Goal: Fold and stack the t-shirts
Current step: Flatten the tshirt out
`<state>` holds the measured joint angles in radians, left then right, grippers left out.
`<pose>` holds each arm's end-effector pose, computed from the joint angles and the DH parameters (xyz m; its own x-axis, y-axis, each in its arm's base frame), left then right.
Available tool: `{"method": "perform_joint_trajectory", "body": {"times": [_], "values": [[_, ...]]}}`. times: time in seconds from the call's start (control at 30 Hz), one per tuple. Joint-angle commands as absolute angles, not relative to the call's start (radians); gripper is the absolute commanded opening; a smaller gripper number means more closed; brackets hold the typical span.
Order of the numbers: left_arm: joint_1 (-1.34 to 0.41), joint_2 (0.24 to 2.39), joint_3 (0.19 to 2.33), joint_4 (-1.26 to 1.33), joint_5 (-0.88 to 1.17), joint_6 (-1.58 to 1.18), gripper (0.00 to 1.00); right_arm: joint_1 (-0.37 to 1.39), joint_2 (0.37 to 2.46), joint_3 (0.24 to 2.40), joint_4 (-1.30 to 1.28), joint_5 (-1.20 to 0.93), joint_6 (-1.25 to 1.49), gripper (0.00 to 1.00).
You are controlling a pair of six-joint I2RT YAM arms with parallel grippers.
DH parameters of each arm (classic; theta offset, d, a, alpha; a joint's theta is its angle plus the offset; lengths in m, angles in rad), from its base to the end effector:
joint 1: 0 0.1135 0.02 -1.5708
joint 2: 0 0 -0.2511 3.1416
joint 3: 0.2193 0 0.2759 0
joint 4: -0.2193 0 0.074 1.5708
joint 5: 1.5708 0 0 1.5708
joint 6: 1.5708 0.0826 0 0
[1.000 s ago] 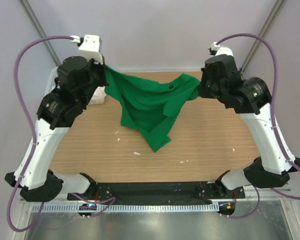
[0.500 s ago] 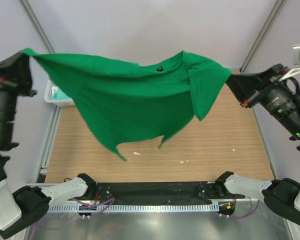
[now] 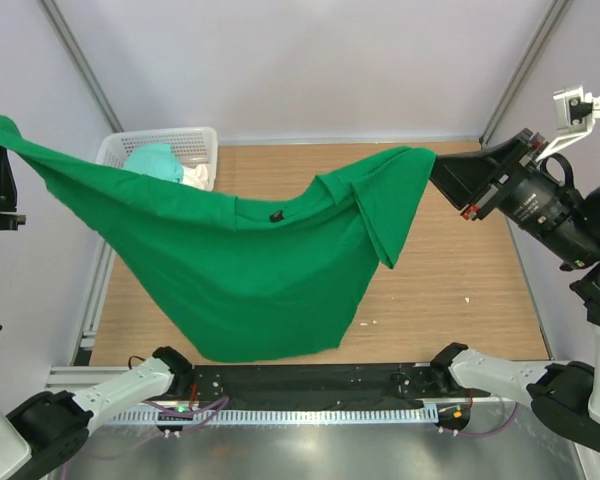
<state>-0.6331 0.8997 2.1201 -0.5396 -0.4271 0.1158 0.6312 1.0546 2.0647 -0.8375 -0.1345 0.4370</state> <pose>0.0330 0.0182 0.6776 0.5363 -0.2631 -0.8020 0.2185 0.9611 -0.1692 0.1081 0.0927 0.6186 -0.1670 0.3974 -0.9023 -0.6851 0.6113 0.3961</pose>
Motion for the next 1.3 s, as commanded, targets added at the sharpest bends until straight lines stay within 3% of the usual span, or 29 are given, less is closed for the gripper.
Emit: {"method": "perform_joint_trajectory", "body": {"times": [0.0, 0.23, 0.47, 0.63, 0.83, 1.0, 1.27], "values": [[-0.635, 0.878, 2.132, -0.503, -0.437, 0.089, 0.0, 0.63, 1.032, 2.111, -0.787, -0.155, 0.485, 0.01], [-0.635, 0.854, 2.056, -0.554, -0.445, 0.016, 0.0, 0.629, 0.966, 2.141, -0.871, 0.098, 0.522, 0.01], [-0.634, 0.882, 1.913, -0.632, -0.42, -0.11, 0.0, 0.629, 1.066, 2.212, -1.015, 0.44, 0.45, 0.01], [-0.635, 0.922, 1.853, -0.646, -0.377, -0.169, 0.0, 0.629, 1.193, 2.304, -1.04, 0.471, 0.335, 0.01], [-0.634, 0.957, 1.908, -0.634, -0.382, -0.164, 0.0, 0.629, 1.204, 2.289, -1.02, 0.33, 0.238, 0.01], [-0.635, 0.96, 1.902, -0.681, -0.315, -0.224, 0.0, 0.629, 1.076, 2.207, -0.974, 0.613, 0.19, 0.01], [-0.635, 0.947, 1.804, -0.821, -0.18, -0.386, 0.0, 0.629, 1.011, 2.253, -0.965, 0.767, 0.156, 0.01]]}}
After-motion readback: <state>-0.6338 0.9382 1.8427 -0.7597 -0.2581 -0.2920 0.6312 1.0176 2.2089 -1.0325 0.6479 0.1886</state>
